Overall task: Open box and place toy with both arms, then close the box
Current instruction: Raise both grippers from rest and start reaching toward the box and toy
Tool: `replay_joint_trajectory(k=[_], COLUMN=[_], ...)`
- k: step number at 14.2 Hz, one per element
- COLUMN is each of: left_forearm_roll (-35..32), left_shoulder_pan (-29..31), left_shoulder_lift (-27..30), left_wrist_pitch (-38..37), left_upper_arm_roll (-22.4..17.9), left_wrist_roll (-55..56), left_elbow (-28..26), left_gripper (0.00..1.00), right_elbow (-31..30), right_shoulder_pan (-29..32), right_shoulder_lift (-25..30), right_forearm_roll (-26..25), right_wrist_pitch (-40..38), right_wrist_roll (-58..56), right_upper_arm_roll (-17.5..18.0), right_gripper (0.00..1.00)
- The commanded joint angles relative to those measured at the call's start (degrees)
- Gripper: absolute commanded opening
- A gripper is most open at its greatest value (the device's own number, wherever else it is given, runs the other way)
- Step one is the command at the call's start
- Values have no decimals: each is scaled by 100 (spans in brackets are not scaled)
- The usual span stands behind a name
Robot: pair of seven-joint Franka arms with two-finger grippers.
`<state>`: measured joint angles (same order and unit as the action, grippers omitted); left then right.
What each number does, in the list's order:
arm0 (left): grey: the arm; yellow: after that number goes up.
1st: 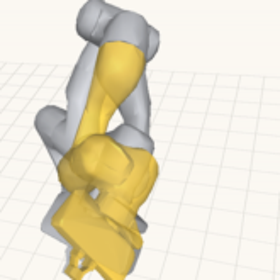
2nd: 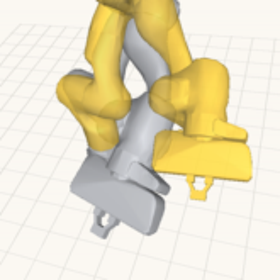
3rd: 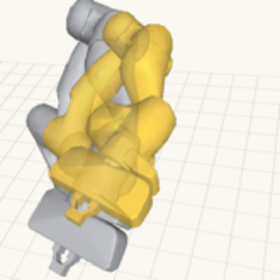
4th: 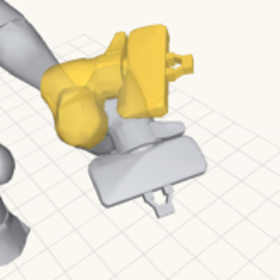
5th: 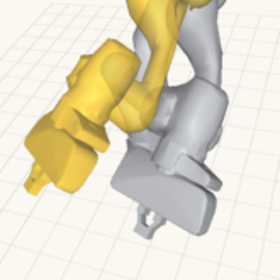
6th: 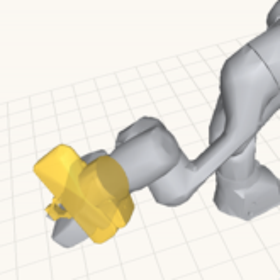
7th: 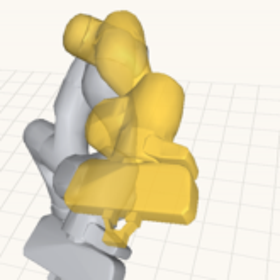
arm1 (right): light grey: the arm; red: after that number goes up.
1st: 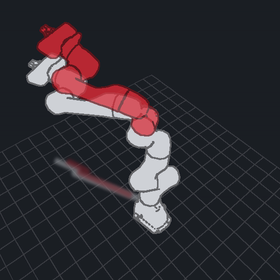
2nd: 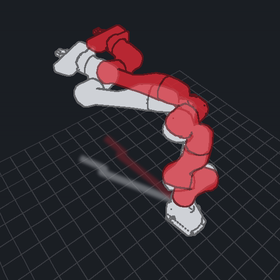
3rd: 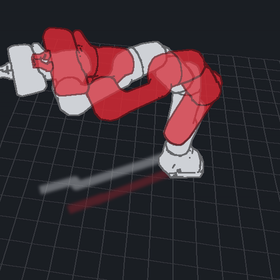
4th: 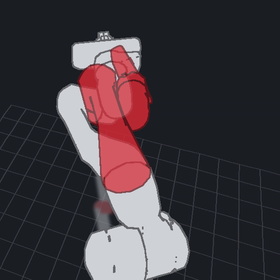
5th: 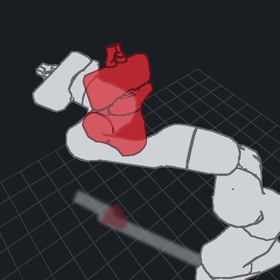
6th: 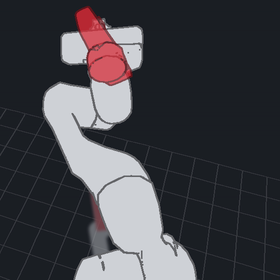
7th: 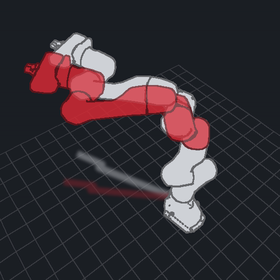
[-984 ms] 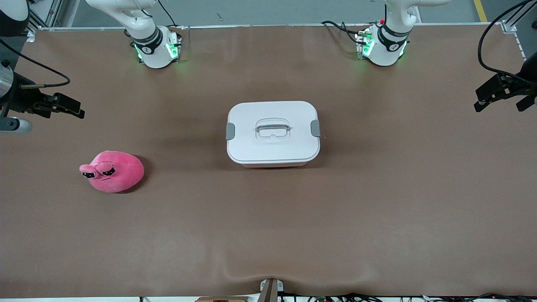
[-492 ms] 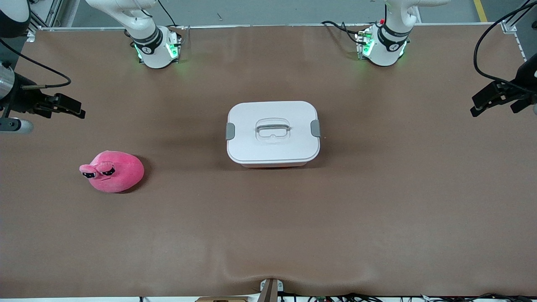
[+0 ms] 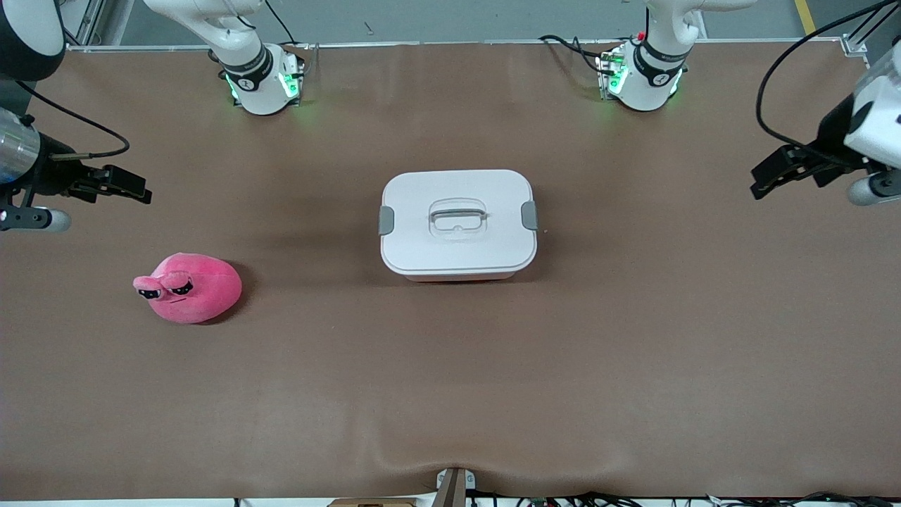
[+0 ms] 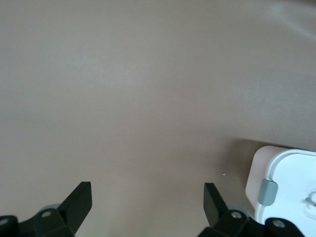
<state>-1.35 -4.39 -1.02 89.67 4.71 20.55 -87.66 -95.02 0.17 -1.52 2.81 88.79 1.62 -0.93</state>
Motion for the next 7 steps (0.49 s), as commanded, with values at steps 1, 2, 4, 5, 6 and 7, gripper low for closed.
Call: replay_joint_trajectory(k=[1,2,4,5,6,7], left_forearm_roll=[-23,-15,12,73,91,91], left_shoulder_pan=[-1,-10,-88,-123,-176,-237], left_shoulder_lift=[-310,-372,-442,-477,-547,-626], left_wrist_pitch=[-72,-72,-72,-72,-72,-72], left_upper_arm_roll=[275,319,407,486,582,679], left_wrist_roll=[369,492,1079,1509,1965,2370], left_elbow=[82,100,152,153,161,162], left_gripper=[100,100,100,100,100,100], right_elbow=[-306,-351,-369,-360,-368,-369], right_shoulder_pan=[45,53,71,62,27,18], right_shoulder_lift=[46,29,-111,-182,-252,-366], right_forearm_roll=[-88,-97,-88,-88,-88,-88], right_wrist_pitch=[366,463,630,701,867,982], right_wrist_roll=[-239,-424,-540,-540,-557,-601], right_upper_arm_roll=[-3,-12,-12,-12,-12,-12], right_gripper=[100,100,100,100,100,100])
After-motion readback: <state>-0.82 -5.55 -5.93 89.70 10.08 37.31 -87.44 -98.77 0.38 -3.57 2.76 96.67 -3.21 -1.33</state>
